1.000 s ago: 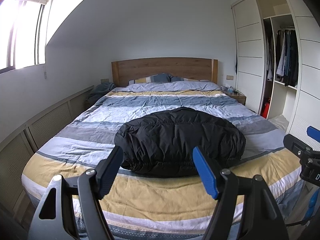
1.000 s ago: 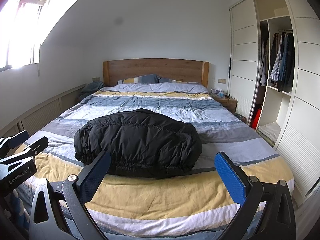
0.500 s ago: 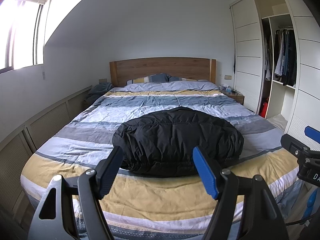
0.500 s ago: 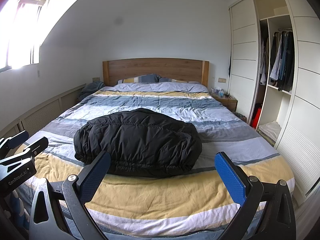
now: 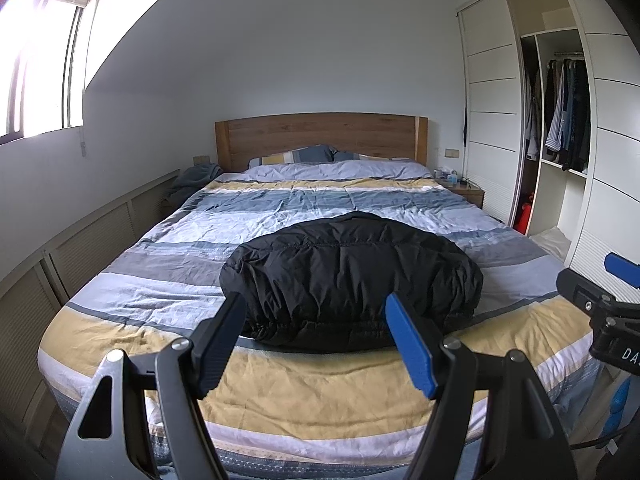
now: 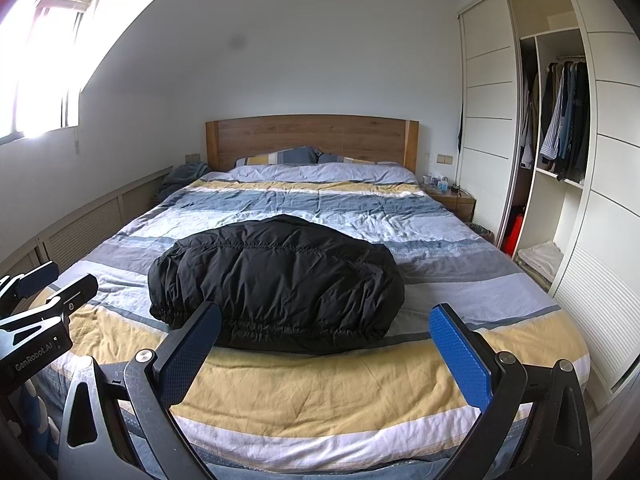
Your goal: Fold large clothes
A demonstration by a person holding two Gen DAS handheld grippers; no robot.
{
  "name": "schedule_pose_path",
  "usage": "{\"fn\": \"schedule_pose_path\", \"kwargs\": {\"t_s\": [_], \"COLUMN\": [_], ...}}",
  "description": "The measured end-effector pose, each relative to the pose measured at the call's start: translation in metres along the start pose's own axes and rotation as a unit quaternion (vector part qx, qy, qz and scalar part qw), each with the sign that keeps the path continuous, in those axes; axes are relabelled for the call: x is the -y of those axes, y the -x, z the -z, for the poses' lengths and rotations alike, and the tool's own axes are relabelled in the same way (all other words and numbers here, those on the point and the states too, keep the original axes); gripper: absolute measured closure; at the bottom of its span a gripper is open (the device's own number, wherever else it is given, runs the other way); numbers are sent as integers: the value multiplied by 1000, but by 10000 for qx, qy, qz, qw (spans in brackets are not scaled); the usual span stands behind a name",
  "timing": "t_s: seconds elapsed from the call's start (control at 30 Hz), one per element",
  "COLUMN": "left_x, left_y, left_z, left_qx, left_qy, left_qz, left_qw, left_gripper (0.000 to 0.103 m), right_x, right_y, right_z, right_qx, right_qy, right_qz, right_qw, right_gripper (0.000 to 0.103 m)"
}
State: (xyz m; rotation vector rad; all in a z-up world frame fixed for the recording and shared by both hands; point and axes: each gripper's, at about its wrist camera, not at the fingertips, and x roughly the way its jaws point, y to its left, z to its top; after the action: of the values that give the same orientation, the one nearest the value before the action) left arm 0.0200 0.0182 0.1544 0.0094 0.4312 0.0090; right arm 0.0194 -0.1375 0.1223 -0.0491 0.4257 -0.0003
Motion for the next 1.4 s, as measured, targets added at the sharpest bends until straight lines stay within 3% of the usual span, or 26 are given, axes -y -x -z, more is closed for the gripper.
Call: {"fn": "schedule_pose_path", "kwargs": {"t_s": [1.4], "left_x": [3], "left_y": [2], "left_z": [0], "left_qx": [-7], "left_qy": [-3], "left_qz": [34], "left_qw": [10000], "left_gripper": [32], "right_x": [-2], "right_y": [0], "right_z": [1], "right_qx": [-10], "right_qy": [0], "right_qz": [-4], "right_qw": [10000], "right_gripper": [1]}}
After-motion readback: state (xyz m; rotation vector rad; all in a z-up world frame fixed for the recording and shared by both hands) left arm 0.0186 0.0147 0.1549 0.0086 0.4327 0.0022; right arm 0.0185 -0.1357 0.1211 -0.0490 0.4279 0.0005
